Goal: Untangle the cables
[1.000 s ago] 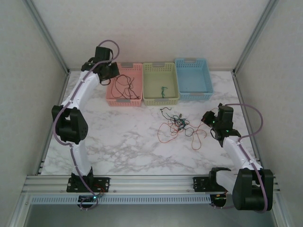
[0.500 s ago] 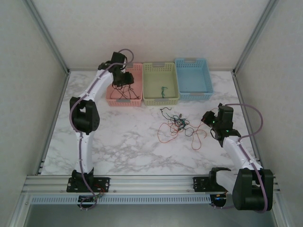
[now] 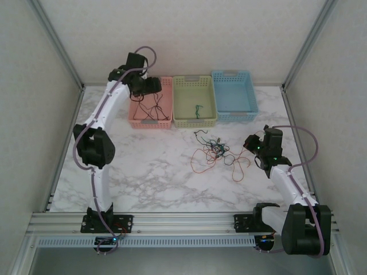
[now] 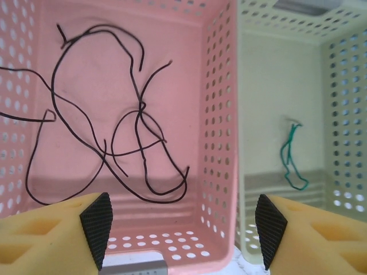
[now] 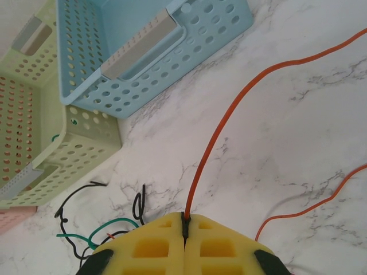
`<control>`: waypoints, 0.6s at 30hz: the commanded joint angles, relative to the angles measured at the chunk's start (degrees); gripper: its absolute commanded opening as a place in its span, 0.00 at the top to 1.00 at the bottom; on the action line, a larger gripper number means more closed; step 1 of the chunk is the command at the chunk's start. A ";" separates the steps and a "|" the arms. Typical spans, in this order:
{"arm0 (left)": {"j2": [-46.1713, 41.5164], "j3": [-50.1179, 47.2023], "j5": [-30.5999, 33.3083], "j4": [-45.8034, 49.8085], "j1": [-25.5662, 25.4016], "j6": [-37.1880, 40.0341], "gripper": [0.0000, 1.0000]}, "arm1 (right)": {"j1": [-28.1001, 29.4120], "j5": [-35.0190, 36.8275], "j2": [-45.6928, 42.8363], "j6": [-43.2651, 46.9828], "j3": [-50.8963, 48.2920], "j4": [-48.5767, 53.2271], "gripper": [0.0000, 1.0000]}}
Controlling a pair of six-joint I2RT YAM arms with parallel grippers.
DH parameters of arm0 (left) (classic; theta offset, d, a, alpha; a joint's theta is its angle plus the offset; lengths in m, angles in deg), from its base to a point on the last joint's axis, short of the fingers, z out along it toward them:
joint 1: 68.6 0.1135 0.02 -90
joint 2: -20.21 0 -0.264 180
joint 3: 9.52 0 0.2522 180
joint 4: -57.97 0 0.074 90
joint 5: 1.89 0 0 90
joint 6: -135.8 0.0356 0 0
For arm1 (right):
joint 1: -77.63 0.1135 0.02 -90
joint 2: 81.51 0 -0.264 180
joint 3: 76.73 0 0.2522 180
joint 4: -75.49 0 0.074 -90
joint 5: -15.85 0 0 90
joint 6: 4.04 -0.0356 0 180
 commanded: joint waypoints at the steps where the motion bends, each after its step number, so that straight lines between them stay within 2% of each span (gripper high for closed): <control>1: -6.53 -4.25 -2.46 -1.01 0.25 -0.92 0.35 | 0.01 -2.33 0.50 0.55 -0.73 -0.38 1.00; 6: -19.63 -21.86 -6.72 -10.82 -2.48 -2.32 0.37 | 1.64 -6.67 -0.54 1.26 0.47 -0.60 1.00; 11: -33.46 -42.95 -11.43 -20.78 -8.15 -3.04 0.37 | 5.81 -14.50 -3.74 1.71 2.76 -2.65 1.00; 14: -40.17 -54.12 -13.03 -25.58 -11.25 -4.51 0.37 | 9.89 -19.59 -6.16 2.05 6.15 -3.07 1.00; 18: -48.69 -65.57 -14.22 -29.99 -12.14 -7.73 0.36 | 16.86 -24.60 -9.27 4.33 12.97 -2.27 1.00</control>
